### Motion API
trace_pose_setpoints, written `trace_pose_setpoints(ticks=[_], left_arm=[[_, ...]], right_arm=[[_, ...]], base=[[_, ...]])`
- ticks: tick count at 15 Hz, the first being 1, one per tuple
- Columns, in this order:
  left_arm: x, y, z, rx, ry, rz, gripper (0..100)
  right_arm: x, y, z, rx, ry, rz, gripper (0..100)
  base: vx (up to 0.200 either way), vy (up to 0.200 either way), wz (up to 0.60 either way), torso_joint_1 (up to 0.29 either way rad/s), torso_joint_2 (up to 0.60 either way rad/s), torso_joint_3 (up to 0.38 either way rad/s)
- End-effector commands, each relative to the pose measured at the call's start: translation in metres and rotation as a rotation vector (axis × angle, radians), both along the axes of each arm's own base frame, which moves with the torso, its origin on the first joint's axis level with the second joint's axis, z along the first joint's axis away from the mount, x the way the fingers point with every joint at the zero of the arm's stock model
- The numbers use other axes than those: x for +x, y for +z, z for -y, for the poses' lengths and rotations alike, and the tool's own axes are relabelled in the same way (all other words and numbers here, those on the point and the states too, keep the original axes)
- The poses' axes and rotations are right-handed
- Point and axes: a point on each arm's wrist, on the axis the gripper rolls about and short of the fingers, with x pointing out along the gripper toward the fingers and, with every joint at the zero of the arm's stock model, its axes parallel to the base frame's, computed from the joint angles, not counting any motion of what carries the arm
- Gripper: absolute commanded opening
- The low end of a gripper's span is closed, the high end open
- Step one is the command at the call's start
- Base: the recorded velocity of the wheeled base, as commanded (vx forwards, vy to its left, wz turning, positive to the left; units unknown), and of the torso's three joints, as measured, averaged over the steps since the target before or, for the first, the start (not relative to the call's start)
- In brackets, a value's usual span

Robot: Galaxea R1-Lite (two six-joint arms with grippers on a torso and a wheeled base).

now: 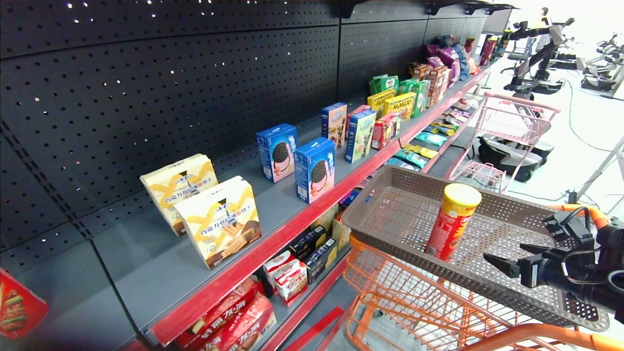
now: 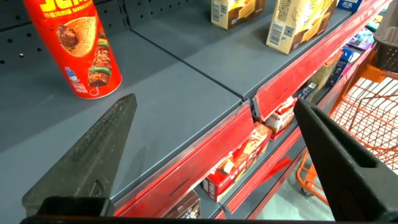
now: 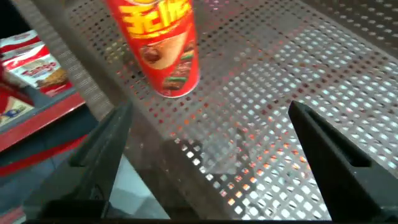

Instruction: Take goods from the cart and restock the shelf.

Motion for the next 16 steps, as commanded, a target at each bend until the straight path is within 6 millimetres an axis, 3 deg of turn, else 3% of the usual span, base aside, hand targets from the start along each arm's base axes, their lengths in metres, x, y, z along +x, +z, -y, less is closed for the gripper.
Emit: trace_pose_setpoints(ticks=[1,5,10,16], left_arm=[[0.000,0.000,0.000,-0.001,0.001,-0.001,100],[0.000,0.000,0.000,-0.001,0.001,-0.001,100],[0.000,0.000,0.000,0.001,0.001,-0.001,100],[0.000,0.000,0.000,0.001,0.001,-0.001,100]], right_arm=[[0.001,-0.002,0.001,0.002,0.010,-0.002,100],[0.004,0.002,0.004,-0.010,0.095,0.047,100],[0.033,0.011,0.010,-0.039,0.130,0.119,100],[0.048,-0.006,0.003,-0.003,0.235,0.098,100]], base=[[0.000,0.000,0.00,0.000,0.00,0.000],[0.000,0.000,0.00,0.000,0.00,0.000],[0.000,0.000,0.00,0.000,0.00,0.000],[0.000,0.000,0.00,0.000,0.00,0.000]])
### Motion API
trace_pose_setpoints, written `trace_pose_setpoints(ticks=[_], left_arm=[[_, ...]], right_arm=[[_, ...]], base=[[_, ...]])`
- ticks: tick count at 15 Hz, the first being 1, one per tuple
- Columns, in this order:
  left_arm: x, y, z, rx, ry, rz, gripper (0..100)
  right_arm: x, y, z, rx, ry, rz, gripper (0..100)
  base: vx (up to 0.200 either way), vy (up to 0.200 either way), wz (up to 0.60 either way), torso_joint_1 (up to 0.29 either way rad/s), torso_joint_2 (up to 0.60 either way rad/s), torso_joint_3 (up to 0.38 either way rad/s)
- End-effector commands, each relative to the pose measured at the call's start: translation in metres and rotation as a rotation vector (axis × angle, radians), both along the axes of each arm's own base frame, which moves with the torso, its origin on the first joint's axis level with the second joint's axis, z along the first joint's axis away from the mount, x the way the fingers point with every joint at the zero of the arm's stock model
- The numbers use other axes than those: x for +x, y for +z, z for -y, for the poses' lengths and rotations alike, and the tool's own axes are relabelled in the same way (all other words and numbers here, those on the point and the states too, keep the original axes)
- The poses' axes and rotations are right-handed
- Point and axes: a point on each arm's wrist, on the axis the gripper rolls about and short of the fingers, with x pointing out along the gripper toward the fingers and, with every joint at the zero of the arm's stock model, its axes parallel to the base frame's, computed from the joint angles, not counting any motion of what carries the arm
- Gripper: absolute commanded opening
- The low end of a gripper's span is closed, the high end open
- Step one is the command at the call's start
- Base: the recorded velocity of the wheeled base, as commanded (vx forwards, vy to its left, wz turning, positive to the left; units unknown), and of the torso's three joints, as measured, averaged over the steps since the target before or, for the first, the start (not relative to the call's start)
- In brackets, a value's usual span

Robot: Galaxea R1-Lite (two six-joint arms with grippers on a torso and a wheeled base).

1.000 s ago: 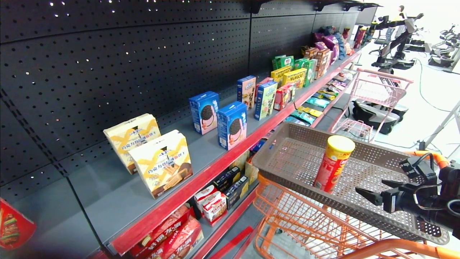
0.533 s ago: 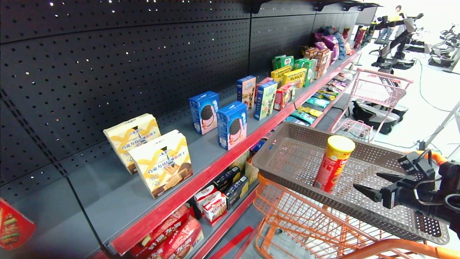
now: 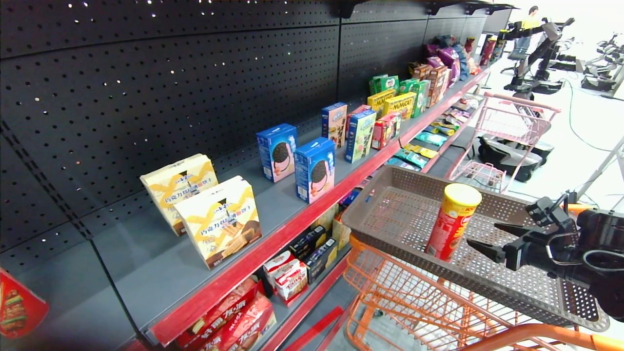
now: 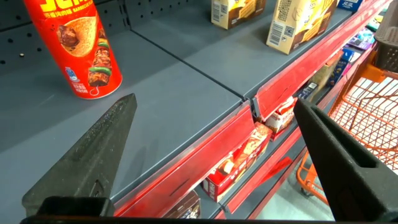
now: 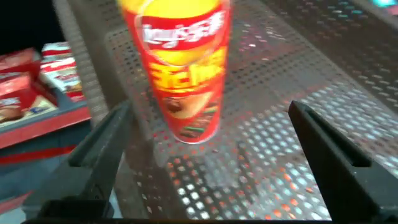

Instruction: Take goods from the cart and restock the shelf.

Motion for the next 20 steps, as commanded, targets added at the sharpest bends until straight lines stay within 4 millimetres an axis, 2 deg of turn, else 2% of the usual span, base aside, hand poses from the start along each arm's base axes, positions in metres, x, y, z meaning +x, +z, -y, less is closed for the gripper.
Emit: trace_pose_setpoints(ticks=[1,8,10,16,20], left_arm=[[0.000,0.000,0.000,-0.002,0.001,-0.001,100],[0.000,0.000,0.000,0.000,0.001,-0.001,100],[0.000,0.000,0.000,0.000,0.001,-0.001,100],[0.000,0.000,0.000,0.000,0.001,-0.001,100],[0.000,0.000,0.000,-0.002,0.001,-0.001,100]], right_arm=[[0.008,-0.009,-0.003,0.012,0.043,-0.016,100],[0.030,-0.008,-0.003,0.012,0.082,0.027,100],[0.034,-0.009,-0.007,0.015,0.097,0.029,100],[0.068,-0.008,-0.026,0.006,0.160,0.098,100],[0.069,-0.018,-0.027,0.011,0.159,0.072,100]], base=[[0.000,0.000,0.00,0.000,0.00,0.000],[0.000,0.000,0.00,0.000,0.00,0.000],[0.000,0.000,0.00,0.000,0.00,0.000],[0.000,0.000,0.00,0.000,0.00,0.000],[0.000,0.000,0.00,0.000,0.00,0.000]])
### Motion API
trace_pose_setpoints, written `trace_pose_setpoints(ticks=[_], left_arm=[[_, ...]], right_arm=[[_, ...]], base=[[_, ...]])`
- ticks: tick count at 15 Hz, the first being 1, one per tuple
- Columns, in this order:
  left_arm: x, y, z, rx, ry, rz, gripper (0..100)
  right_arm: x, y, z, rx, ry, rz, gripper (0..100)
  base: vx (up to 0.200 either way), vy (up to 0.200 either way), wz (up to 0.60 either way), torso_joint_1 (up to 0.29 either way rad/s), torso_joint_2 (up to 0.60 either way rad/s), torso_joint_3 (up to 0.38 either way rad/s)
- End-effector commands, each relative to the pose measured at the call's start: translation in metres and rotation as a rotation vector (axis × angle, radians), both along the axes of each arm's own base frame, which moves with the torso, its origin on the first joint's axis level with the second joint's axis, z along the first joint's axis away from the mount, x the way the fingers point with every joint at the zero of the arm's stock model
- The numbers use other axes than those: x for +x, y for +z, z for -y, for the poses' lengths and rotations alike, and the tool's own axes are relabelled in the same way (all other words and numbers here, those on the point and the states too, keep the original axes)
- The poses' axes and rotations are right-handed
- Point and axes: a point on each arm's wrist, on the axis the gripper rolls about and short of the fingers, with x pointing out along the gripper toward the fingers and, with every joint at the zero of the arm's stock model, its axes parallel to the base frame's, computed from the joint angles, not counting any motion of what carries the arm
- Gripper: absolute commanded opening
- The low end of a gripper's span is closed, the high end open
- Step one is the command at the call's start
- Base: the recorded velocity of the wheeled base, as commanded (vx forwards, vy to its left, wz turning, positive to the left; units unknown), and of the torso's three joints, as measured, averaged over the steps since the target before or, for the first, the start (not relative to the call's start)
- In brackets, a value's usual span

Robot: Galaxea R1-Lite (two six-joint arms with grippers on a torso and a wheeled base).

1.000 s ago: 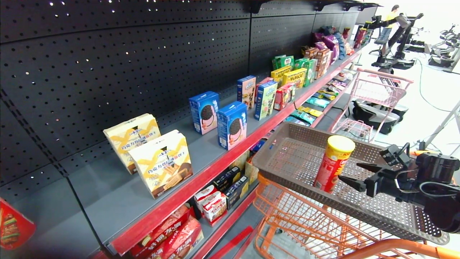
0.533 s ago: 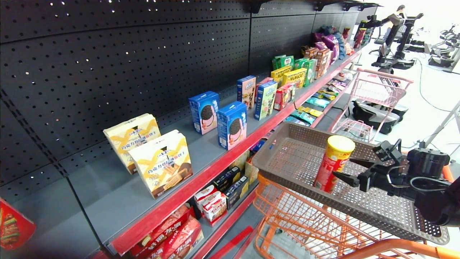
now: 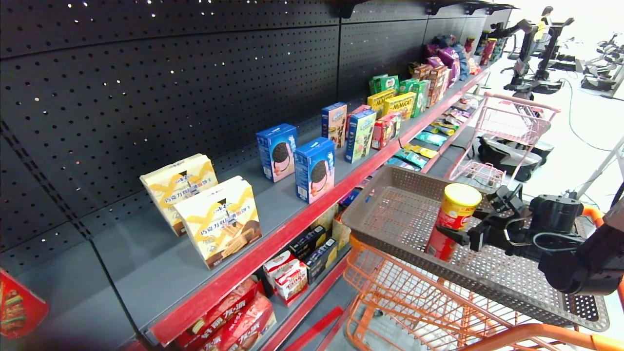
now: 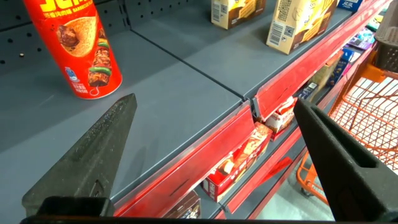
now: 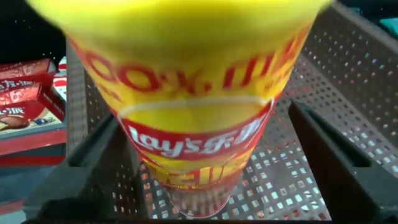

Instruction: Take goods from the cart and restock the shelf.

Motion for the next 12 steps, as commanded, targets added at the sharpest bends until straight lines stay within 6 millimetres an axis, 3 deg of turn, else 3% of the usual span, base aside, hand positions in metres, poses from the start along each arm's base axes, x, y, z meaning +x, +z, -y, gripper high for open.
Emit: trace_pose_setpoints(ticks=[1,12], left_arm=[[0.000,0.000,0.000,0.000,0.001,-0.001,100],[0.000,0.000,0.000,0.000,0.001,-0.001,100]], right_arm=[[0.003,-0.007,0.000,0.002,0.001,-0.014,100],[0.025,-0.013,-0.001,0.003,0.013,0.009,100]], base=[[0.000,0.000,0.00,0.000,0.00,0.000],[0.000,0.000,0.00,0.000,0.00,0.000]])
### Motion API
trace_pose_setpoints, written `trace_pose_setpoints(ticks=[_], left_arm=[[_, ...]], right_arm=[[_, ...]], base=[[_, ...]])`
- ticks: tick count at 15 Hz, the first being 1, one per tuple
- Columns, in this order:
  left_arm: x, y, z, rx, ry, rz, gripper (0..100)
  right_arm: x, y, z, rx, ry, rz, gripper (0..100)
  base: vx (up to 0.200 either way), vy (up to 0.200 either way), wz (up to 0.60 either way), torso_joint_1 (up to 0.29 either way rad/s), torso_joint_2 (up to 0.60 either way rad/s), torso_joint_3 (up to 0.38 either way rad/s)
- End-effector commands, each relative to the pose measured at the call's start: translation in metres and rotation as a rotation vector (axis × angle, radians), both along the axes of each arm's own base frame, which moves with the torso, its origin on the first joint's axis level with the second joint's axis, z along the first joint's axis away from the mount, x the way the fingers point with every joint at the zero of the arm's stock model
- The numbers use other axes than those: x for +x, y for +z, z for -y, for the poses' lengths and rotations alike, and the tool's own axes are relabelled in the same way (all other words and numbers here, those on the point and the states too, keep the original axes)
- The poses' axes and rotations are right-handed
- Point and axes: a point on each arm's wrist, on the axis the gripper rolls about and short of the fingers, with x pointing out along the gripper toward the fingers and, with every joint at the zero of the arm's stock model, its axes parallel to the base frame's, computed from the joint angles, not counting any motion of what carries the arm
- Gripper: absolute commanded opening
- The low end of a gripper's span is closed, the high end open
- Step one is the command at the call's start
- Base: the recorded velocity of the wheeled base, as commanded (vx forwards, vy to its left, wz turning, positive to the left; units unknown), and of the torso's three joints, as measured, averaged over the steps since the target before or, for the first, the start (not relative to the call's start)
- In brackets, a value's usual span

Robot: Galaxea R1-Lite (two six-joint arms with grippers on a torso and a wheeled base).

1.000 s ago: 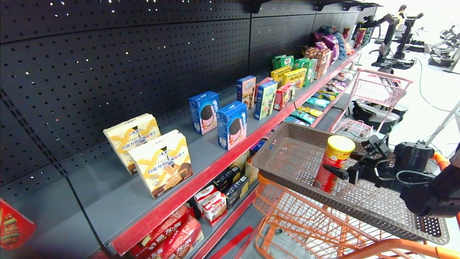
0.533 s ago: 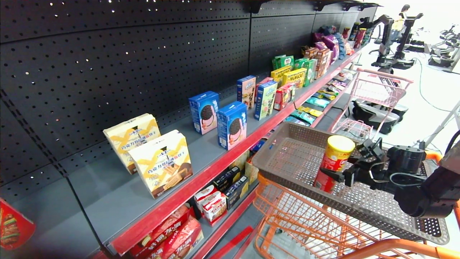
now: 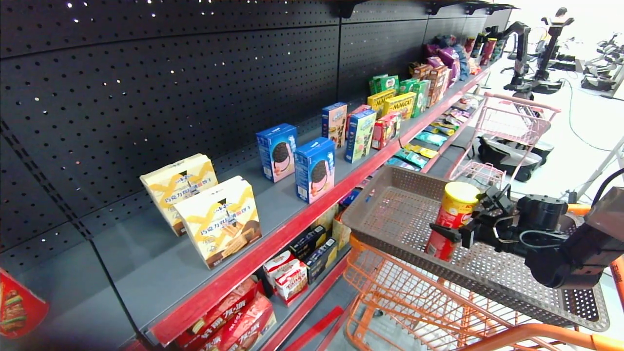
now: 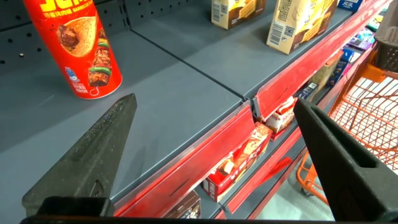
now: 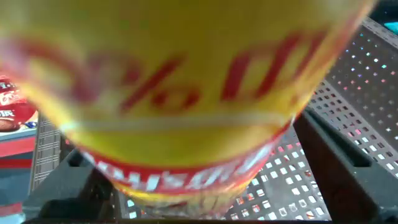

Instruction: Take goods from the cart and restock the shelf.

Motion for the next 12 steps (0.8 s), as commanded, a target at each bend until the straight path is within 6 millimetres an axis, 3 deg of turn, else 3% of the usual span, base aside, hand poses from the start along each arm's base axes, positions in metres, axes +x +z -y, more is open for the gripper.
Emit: trace_pose_setpoints(ticks=[1,5,12], left_arm=[[0.000,0.000,0.000,0.000,0.001,-0.001,100],[0.000,0.000,0.000,0.000,0.001,-0.001,100],[0.000,0.000,0.000,-0.002,0.001,-0.001,100]], right_arm=[[0.001,-0.001,0.000,0.000,0.001,0.000,0],[-0.001,0.001,-0.001,0.004,0.020,-0.008,0],[-0.017,0.056,-0.012,0.076,-0.053,0.056,0]], base=[[0.000,0.000,0.00,0.000,0.00,0.000],[0.000,0.000,0.00,0.000,0.00,0.000],[0.000,0.000,0.00,0.000,0.00,0.000]])
